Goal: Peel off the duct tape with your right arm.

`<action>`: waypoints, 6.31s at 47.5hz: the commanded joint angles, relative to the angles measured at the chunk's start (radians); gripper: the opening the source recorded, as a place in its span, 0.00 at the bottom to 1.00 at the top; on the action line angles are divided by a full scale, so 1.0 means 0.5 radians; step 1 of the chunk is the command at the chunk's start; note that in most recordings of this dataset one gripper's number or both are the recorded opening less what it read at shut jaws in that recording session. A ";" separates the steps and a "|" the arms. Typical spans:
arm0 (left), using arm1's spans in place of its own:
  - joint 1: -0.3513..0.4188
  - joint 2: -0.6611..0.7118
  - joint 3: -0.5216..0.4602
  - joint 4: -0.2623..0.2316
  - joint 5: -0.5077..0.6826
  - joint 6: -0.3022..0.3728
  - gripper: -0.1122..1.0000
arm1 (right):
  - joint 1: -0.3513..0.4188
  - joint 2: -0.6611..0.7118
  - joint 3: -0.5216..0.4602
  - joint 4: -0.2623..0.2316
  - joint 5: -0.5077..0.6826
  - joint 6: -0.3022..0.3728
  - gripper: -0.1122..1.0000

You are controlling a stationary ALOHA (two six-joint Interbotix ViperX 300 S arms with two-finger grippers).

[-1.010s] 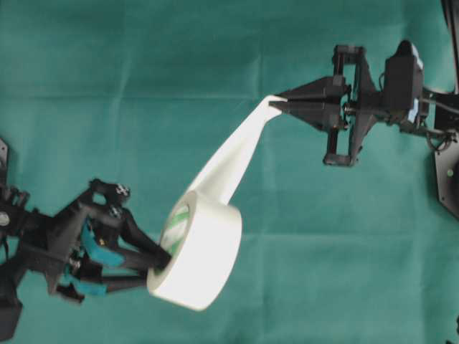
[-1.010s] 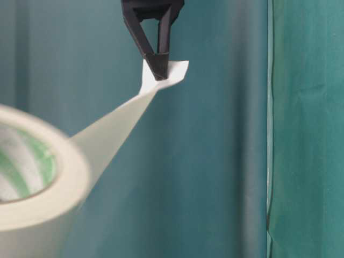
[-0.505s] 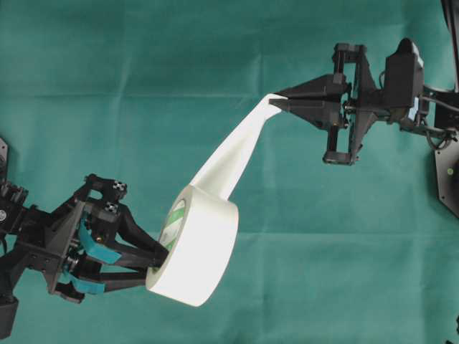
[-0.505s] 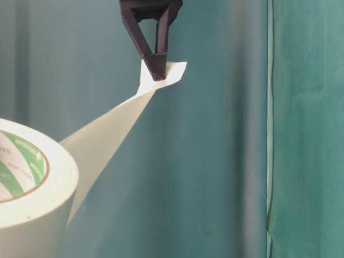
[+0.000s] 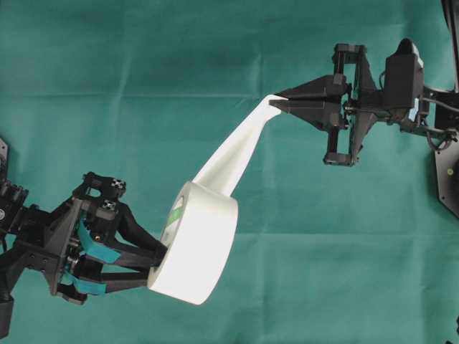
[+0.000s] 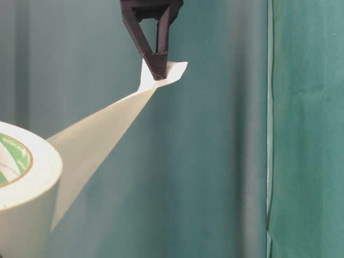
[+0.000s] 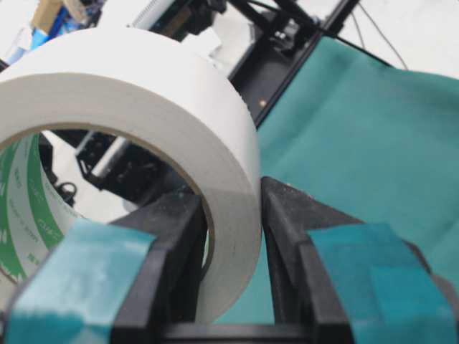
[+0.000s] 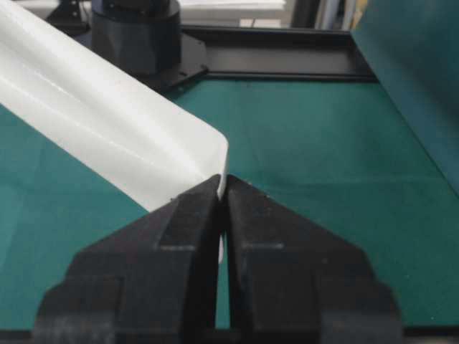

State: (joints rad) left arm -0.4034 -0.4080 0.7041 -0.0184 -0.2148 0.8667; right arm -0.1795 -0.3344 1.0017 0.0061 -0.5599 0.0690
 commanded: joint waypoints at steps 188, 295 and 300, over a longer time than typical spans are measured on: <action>0.258 -0.092 0.095 -0.031 -0.190 -0.160 0.29 | -0.071 0.049 0.098 0.000 0.012 0.080 0.75; 0.844 0.021 -0.718 0.031 1.779 -1.319 0.29 | -0.071 0.046 0.117 0.000 0.015 0.080 0.74; 0.844 0.018 -0.739 0.031 1.822 -1.279 0.29 | -0.071 0.046 0.117 0.000 0.015 0.080 0.74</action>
State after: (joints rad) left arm 0.0153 -0.3728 0.3758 -0.0077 0.6918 0.2178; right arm -0.2148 -0.3037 1.0677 0.0046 -0.5476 0.1089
